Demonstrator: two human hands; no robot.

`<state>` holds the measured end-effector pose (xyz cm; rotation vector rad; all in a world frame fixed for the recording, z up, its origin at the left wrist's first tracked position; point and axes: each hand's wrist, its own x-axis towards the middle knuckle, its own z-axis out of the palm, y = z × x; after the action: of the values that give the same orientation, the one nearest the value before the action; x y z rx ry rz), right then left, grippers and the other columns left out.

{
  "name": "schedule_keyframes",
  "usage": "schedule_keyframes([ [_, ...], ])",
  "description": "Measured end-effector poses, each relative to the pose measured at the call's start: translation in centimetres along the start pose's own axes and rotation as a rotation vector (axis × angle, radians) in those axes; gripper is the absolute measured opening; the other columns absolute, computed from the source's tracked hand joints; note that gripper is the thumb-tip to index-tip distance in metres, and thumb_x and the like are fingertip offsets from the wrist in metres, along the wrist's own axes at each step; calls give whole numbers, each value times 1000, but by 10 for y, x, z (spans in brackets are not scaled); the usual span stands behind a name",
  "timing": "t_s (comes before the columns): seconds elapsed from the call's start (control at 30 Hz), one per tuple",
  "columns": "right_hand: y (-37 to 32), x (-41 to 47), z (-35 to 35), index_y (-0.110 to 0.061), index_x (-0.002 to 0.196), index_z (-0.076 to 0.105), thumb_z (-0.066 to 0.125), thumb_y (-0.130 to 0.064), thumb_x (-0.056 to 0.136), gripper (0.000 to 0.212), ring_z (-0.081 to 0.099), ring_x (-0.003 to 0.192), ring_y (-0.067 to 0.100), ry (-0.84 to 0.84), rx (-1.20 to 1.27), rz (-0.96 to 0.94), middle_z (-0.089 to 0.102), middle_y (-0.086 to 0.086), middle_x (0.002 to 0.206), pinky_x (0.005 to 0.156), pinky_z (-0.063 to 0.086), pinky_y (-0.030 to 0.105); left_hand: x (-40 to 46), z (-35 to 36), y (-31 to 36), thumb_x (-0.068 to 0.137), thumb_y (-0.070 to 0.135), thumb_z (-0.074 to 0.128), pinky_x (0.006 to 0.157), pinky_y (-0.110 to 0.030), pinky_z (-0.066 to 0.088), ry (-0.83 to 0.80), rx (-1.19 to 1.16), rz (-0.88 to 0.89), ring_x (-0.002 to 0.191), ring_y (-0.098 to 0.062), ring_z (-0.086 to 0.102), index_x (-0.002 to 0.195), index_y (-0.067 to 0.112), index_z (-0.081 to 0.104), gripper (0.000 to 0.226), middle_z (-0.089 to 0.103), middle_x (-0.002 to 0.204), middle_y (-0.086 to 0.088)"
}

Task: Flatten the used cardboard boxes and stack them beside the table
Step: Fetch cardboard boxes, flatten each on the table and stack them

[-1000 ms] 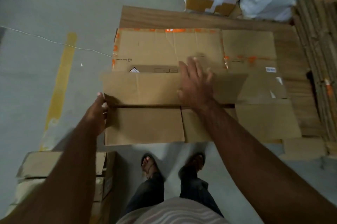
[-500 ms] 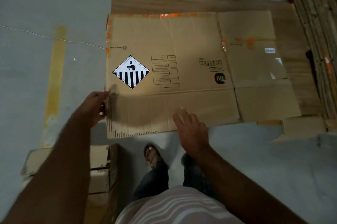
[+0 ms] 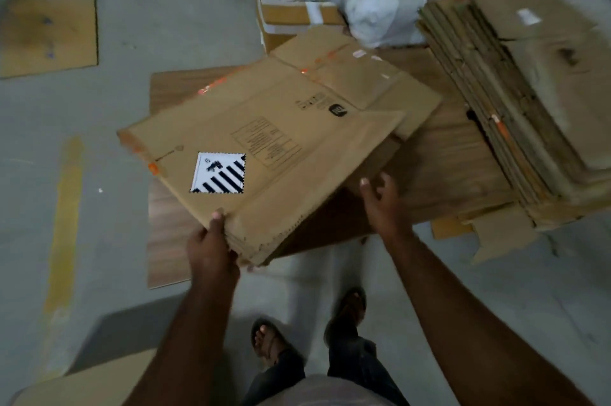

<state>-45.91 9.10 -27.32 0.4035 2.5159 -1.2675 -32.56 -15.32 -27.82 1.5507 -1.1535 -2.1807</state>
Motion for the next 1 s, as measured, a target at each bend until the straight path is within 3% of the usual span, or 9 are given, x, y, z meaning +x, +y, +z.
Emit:
schedule_keyframes([
  [0.07, -14, -10, -13, -22, 145, 48, 47, -59, 103, 56, 60, 115, 28, -188, 380, 271, 59, 2, 129, 92, 53, 45, -26, 24, -33, 105, 22, 55, 65, -38, 61, -11, -67, -31, 92, -28, 71, 117, 8, 63, 20, 72, 108, -12],
  [0.13, -10, -24, -19, -19, 125, 62, 61, -57, 96, 48, 68, 99, 20, -267, 511, 294, 69, -2, 112, 82, 57, 37, -48, 45, -65, 105, 24, 56, 60, -32, 60, -75, -14, -79, 92, -27, 69, 110, 11, 64, 16, 71, 107, -12],
  [0.23, 25, -36, -37, -16, 121, 60, 89, -48, 64, 72, 72, 99, 21, -101, 507, 226, 73, 7, 117, 80, 59, 35, -78, 77, -102, 102, 29, 61, 57, -31, 57, -262, 152, -162, 78, -26, 71, 108, 10, 63, 20, 73, 96, -13],
  [0.37, 72, -25, -97, -23, 114, 59, 68, -7, 95, 26, 67, 89, 18, -90, 559, 245, 71, 4, 108, 70, 56, 36, -96, 107, -130, 100, 34, 63, 63, -33, 56, -382, 308, -275, 72, -22, 69, 102, 12, 69, 23, 75, 86, -7],
  [0.5, 89, 11, -153, -23, 123, 56, 66, -2, 95, 36, 64, 88, 18, -103, 403, 199, 68, 8, 115, 65, 52, 32, -61, 97, -112, 99, 27, 61, 72, -36, 58, -146, 7, -239, 75, -19, 61, 99, 19, 64, 9, 63, 101, -11],
  [0.6, 87, 46, -170, -19, 117, 57, 70, 1, 86, 39, 66, 98, 29, -115, 236, 153, 67, 14, 119, 77, 59, 47, -41, 75, -88, 102, 21, 52, 91, -37, 53, -58, -135, -183, 98, -25, 63, 103, 15, 59, 9, 59, 112, -13],
  [0.7, 79, 68, -169, -13, 124, 56, 70, -5, 77, 49, 65, 108, 37, -116, 32, 87, 66, 14, 120, 80, 62, 49, -34, 71, -74, 99, 30, 59, 104, -44, 48, -94, -158, -142, 122, -30, 58, 129, 12, 52, 35, 59, 128, -14],
  [0.8, 72, 87, -175, -11, 130, 51, 67, -1, 86, 48, 62, 113, 36, -106, -112, 47, 63, 15, 126, 73, 54, 30, -46, 87, -67, 98, 41, 62, 92, -45, 51, -80, 39, -18, 100, -29, 65, 129, 18, 54, 38, 65, 112, -11],
  [1.0, 80, 110, -216, -11, 126, 47, 72, -8, 86, 47, 61, 111, 36, -119, -360, -37, 60, 16, 124, 79, 58, 43, -80, 85, -79, 98, 8, 64, 80, -46, 59, -235, 675, 102, 83, -32, 71, 108, 8, 67, 11, 74, 97, -17],
])
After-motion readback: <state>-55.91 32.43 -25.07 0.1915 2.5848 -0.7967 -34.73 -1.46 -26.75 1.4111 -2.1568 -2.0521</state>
